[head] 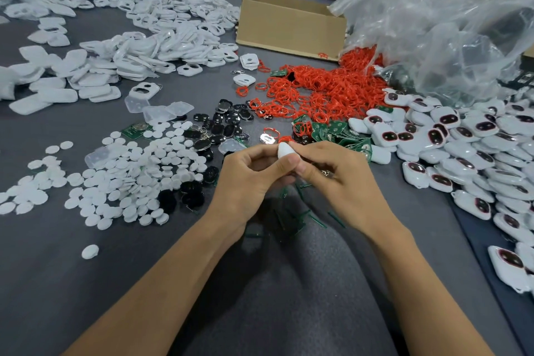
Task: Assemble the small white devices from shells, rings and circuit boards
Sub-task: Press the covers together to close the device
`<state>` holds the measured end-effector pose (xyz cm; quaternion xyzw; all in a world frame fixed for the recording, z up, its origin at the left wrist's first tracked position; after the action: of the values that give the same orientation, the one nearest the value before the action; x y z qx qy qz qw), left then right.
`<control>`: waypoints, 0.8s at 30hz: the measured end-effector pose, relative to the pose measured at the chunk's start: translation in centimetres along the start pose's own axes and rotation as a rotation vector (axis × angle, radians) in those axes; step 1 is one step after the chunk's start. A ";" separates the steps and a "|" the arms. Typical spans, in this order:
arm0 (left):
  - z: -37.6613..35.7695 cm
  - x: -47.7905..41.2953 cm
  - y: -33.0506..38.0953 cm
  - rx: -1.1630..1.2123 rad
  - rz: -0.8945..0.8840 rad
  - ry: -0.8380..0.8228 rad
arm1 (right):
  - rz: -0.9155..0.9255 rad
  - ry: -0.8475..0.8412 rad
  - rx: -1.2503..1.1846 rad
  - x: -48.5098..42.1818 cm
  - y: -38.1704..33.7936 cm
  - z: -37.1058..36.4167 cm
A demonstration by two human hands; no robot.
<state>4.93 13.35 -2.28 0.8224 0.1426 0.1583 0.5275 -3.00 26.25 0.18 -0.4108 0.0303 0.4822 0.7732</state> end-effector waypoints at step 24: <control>0.1 0.0 -0.2 -0.086 0.008 -0.039 | 0.001 0.055 0.225 0.1 -0.4 -0.3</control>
<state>4.94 13.39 -2.51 0.8024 0.1221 0.1503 0.5645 -2.57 26.04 0.15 -0.3346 0.1056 0.4646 0.8131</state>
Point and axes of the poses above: each hand's wrist, its own x-axis away from the middle knuckle, its own z-axis out of the back of the hand, y = z × x, the point moved 1 cm from there along -x, towards the middle knuckle, and after that the axes turned 4 degrees about z, right-handed, at the moved point
